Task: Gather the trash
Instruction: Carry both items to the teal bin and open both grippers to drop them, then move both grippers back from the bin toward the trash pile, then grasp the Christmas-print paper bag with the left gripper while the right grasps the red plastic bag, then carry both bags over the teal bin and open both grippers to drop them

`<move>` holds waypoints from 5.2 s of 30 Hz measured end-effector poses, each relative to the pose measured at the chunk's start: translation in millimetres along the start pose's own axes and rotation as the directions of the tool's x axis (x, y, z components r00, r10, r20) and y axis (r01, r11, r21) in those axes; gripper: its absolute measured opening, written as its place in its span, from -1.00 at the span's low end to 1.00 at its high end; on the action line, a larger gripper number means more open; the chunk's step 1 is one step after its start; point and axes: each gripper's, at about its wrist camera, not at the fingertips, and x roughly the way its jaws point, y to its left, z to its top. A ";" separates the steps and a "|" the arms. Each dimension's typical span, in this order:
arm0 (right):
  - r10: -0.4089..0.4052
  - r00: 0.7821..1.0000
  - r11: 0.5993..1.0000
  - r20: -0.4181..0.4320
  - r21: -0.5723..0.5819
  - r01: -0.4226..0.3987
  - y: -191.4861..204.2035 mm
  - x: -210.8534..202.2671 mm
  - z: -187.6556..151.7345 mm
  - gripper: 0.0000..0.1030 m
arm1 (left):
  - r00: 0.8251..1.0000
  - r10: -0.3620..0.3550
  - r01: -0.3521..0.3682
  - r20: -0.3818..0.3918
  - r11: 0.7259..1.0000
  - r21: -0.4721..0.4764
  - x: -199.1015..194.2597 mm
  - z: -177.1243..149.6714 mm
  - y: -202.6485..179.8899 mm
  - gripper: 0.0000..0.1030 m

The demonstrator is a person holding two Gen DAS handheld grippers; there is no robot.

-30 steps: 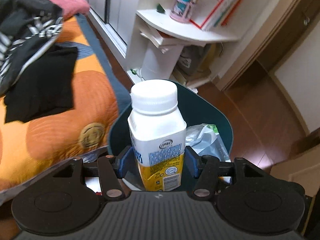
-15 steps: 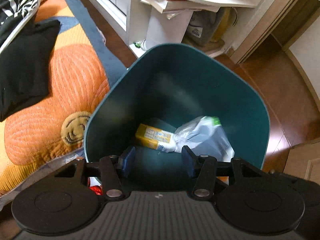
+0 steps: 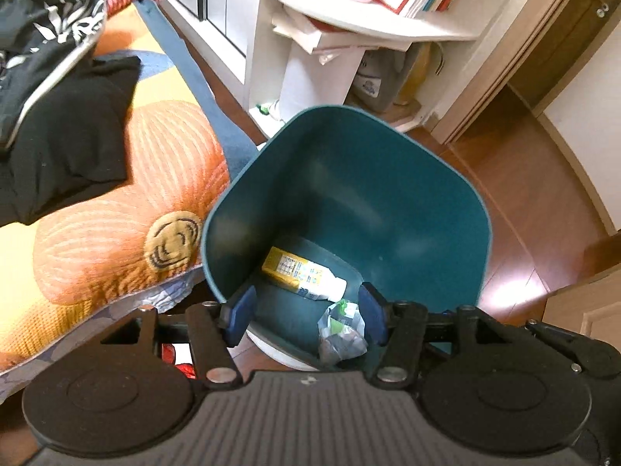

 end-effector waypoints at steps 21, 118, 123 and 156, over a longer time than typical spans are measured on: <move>0.108 0.970 0.994 0.216 -0.050 -0.100 57.9 -120.3 -15.4 0.05 | 0.970 -0.001 0.001 0.245 1.000 -0.002 -150.0 -82.8 33.0 0.47; -0.171 0.814 0.726 -0.555 -0.630 -0.277 216.0 383.0 -192.1 -0.80 | 0.851 0.047 -0.409 -0.523 0.683 -0.605 227.1 -292.9 442.0 -0.58; -0.138 0.830 0.777 -0.541 -0.578 -0.247 215.6 341.5 -170.2 -0.81 | 0.867 0.060 -0.396 -0.494 0.684 -0.612 197.9 -283.4 426.1 -0.73; 0.206 0.975 0.879 -0.084 -0.421 -0.222 155.6 -54.8 -62.2 -0.83 | 0.985 0.122 -0.056 0.126 0.899 -0.435 -119.1 -217.6 214.3 -0.74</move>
